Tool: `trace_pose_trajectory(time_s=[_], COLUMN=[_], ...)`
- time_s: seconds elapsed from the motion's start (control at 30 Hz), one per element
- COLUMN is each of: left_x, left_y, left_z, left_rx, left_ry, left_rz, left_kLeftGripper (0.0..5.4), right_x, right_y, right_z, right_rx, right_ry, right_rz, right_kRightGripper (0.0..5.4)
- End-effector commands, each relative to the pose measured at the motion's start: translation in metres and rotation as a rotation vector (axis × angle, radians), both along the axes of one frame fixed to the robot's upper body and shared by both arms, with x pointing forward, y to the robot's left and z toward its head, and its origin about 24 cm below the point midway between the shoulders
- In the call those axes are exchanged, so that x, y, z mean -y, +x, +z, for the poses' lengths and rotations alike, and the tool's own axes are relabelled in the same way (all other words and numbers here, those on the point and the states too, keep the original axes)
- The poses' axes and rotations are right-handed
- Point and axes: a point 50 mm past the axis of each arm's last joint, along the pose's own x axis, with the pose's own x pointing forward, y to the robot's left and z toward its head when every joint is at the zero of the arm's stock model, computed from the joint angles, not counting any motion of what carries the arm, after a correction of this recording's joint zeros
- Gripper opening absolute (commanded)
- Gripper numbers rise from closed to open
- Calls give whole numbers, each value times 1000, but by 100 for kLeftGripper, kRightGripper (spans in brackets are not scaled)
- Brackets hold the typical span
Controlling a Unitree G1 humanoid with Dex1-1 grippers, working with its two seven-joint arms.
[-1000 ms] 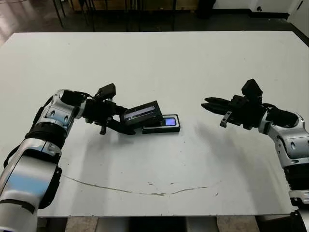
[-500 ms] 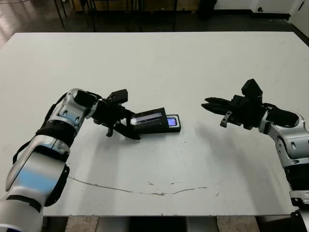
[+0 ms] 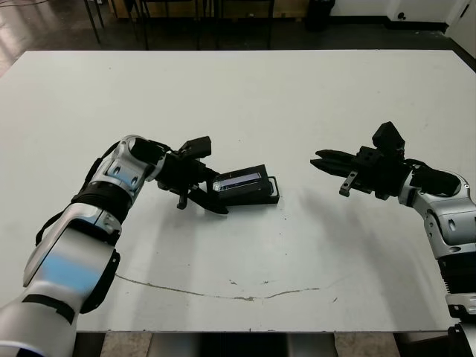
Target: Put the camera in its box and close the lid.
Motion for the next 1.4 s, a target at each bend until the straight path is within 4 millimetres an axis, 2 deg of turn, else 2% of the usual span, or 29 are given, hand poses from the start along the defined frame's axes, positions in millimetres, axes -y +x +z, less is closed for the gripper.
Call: trace_pose_trajectory(time_s=[0.03,0.33,0.77,1.13,1.4], left_x=[8,30,41,58,59], left_y=[-10,-14,-18,-14,-12], left_z=[-29,-38,-49,-39,-41], left_rx=[-120,-145,-172,-89,-52], left_ry=[87,68,148,337,426], left_rz=[25,-17,-23,-140,-137], left_kLeftGripper=[148,148,148,148,144], right_x=[4,4,4,4,8], right_y=[-2,-6,-8,-9,-12], right_z=[-5,-2,0,2,3], right_rx=[-34,-28,-35,-21,-33], right_ry=[-12,-17,-15,-14,-15], right_rz=[-21,-17,-16,-6,-20], right_kRightGripper=[0,0,0,0,0])
